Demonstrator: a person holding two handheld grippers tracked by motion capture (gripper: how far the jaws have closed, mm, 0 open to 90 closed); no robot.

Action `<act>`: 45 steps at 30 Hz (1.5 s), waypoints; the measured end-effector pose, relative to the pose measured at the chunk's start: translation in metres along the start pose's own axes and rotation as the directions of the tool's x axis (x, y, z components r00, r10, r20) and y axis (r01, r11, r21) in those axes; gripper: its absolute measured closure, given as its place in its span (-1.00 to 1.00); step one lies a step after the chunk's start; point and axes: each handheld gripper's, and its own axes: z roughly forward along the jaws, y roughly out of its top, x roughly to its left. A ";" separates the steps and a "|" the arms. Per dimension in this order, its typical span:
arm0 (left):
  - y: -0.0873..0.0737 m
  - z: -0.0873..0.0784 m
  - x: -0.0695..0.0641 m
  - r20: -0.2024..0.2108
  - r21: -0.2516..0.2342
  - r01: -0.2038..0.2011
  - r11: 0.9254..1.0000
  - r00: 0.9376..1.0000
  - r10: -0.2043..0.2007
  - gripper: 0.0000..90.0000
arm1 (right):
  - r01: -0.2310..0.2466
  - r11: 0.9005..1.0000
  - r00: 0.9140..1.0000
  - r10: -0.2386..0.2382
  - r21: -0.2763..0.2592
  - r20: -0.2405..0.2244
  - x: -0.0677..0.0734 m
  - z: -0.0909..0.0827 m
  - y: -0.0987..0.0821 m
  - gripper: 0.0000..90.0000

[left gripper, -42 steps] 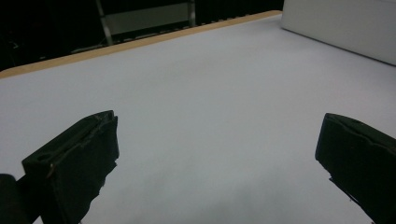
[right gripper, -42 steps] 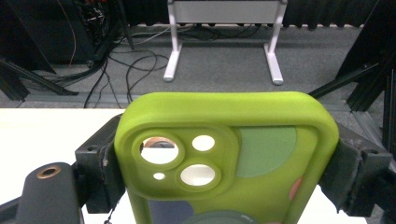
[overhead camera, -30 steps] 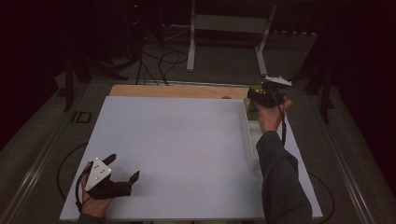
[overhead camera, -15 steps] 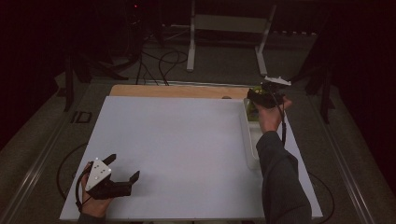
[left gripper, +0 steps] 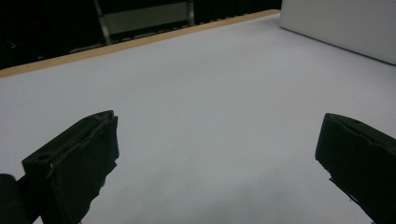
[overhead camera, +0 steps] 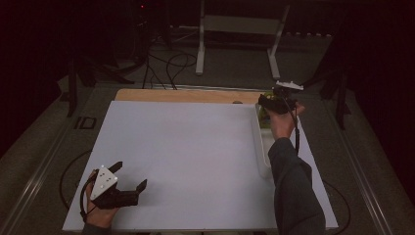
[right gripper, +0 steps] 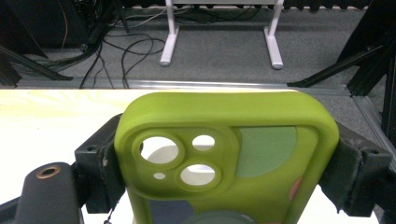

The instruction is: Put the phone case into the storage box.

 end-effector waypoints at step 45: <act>0.000 0.001 0.000 0.001 -0.001 0.001 1.000 1.000 -0.001 -1.00 | 0.016 0.994 1.000 -0.015 0.109 -0.002 0.000 0.017 -0.012 -0.67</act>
